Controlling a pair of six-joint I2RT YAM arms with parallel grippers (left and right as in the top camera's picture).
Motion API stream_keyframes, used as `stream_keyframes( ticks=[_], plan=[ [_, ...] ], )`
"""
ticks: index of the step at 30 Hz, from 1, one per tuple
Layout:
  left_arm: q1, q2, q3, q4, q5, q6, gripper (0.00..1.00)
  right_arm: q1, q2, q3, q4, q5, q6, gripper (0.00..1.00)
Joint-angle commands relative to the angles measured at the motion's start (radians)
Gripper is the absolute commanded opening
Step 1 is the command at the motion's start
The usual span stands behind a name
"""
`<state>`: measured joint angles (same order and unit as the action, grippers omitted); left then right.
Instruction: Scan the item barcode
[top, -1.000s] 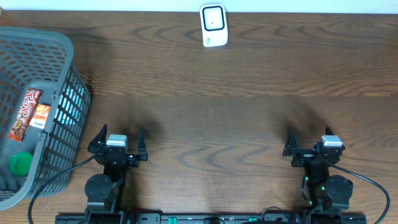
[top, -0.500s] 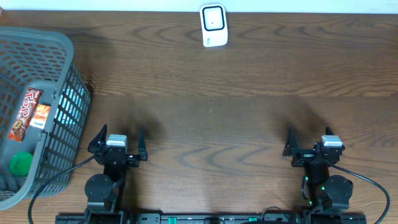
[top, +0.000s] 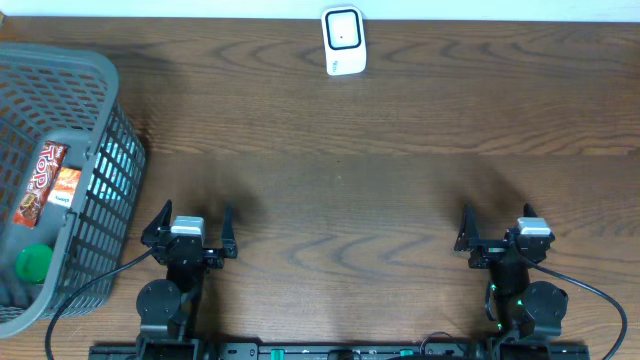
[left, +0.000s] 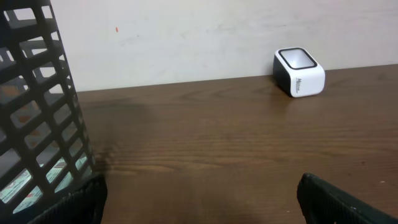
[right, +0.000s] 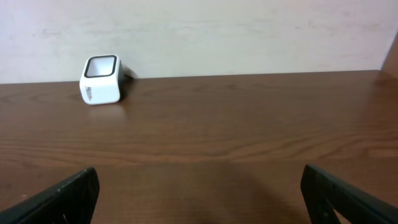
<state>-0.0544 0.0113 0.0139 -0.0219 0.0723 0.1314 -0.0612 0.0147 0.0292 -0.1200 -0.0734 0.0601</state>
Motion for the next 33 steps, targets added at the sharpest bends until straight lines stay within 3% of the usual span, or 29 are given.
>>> stream_keyframes(
  ticks=[1,17,33],
  plan=[
    [-0.004,-0.005,-0.01,-0.042,0.006,0.006,0.98,-0.009,-0.002,0.004,-0.011,0.005,0.003,0.99],
    [-0.004,-0.005,-0.01,-0.042,0.006,0.004,0.98,-0.009,-0.002,0.004,-0.011,0.005,0.003,0.99],
    [-0.004,0.002,0.076,-0.058,0.052,-0.093,0.98,-0.009,-0.002,0.004,-0.011,0.005,0.003,0.99]
  ],
)
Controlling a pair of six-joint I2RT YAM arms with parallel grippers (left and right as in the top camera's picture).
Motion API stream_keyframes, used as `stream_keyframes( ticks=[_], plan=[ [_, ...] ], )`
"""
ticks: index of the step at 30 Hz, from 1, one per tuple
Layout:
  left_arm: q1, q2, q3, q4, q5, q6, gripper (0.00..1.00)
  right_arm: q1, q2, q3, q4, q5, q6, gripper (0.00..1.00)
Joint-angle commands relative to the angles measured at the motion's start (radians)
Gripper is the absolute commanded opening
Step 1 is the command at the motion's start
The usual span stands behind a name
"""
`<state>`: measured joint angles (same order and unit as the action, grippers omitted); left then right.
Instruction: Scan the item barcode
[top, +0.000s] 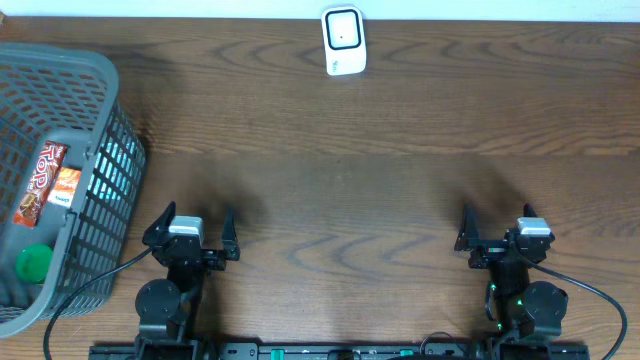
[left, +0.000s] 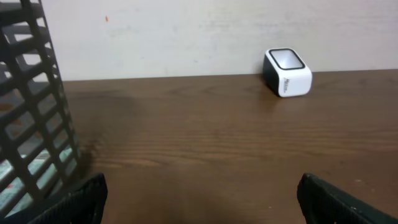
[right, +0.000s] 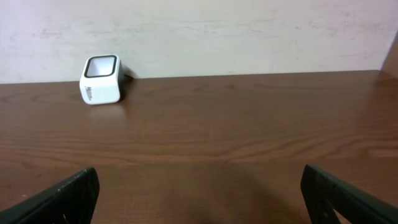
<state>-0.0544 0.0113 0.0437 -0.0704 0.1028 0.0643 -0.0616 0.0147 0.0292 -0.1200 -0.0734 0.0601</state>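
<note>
A white barcode scanner (top: 343, 40) with a dark window stands at the table's far edge; it also shows as the scanner (left: 287, 72) and the scanner (right: 101, 79) in the wrist views. A red-orange snack bar (top: 40, 185) and a green-capped item (top: 33, 262) lie inside the grey basket (top: 70, 90) on the left. My left gripper (top: 192, 226) is open near the front edge, just right of the basket, with nothing between its fingers. My right gripper (top: 497, 232) is open at the front right, likewise holding nothing.
The basket wall (left: 28, 118) fills the left side of the left wrist view, close to the left finger (left: 74, 202). Brown wooden table (top: 380, 170) stretches between the grippers and the scanner. A pale wall (right: 199, 31) backs the table.
The left wrist view was tilted and is now level, with the scanner a little further left in it; the left gripper has shifted slightly. The right arm has not moved.
</note>
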Motion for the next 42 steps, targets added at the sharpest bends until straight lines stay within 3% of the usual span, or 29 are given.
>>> stream_keyframes(
  ticks=[1,13,19,23,35,42],
  plan=[
    [-0.004,0.008,0.058,-0.023,0.022,-0.026,0.98,-0.009,-0.002,0.004,-0.011,0.005,0.003,0.99],
    [-0.004,0.22,0.233,-0.064,0.036,-0.051,0.98,-0.009,-0.002,0.004,-0.011,0.005,0.003,0.99],
    [-0.004,0.403,0.43,-0.115,0.213,-0.051,0.98,-0.009,-0.002,0.004,-0.011,0.005,0.003,0.99],
    [-0.004,0.482,0.5,-0.149,0.408,-0.051,0.98,-0.009,-0.002,0.004,-0.011,0.005,0.003,0.99],
    [-0.004,0.545,0.515,-0.159,0.441,-0.156,0.98,-0.009,-0.002,0.004,-0.011,0.005,0.003,0.99],
    [-0.003,0.547,0.69,-0.225,0.489,-0.161,0.98,-0.009,-0.002,0.004,-0.011,0.005,0.003,0.99]
  ],
)
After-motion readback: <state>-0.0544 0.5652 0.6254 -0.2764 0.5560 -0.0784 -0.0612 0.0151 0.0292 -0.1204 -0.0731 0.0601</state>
